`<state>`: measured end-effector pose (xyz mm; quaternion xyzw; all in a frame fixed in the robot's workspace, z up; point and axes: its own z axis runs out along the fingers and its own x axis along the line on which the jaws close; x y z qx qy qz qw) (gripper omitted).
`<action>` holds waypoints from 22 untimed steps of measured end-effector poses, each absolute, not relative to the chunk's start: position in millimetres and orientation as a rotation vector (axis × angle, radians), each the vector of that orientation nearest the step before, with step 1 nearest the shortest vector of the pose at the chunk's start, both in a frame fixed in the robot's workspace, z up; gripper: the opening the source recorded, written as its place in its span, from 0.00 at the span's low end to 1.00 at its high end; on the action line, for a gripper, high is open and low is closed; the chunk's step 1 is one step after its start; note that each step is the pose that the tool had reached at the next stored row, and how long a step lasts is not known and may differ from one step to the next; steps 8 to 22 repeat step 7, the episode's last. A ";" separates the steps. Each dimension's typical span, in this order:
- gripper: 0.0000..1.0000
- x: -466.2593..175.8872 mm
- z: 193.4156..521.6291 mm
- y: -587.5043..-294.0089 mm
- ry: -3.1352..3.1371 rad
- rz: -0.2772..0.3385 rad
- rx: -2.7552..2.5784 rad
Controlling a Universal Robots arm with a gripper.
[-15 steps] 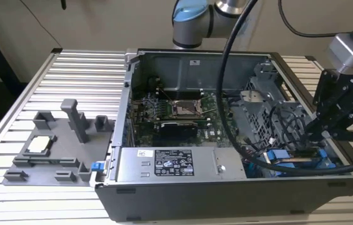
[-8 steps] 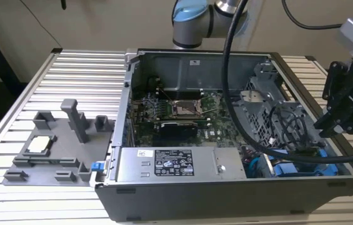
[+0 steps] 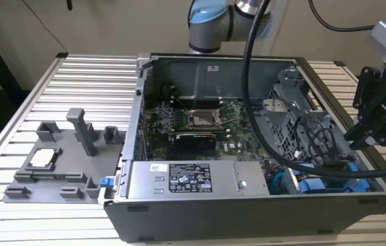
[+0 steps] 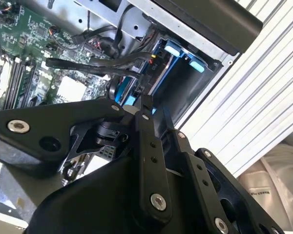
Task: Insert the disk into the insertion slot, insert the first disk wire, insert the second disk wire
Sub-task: 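Insert the second disk wire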
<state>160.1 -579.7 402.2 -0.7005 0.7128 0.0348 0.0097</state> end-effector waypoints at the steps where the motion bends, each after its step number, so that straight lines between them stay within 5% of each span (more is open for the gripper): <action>1: 0.25 160.1 402.1 -579.7 2.225 0.109 -2.187; 22: 0.25 160.1 402.1 -579.7 2.225 0.110 -2.186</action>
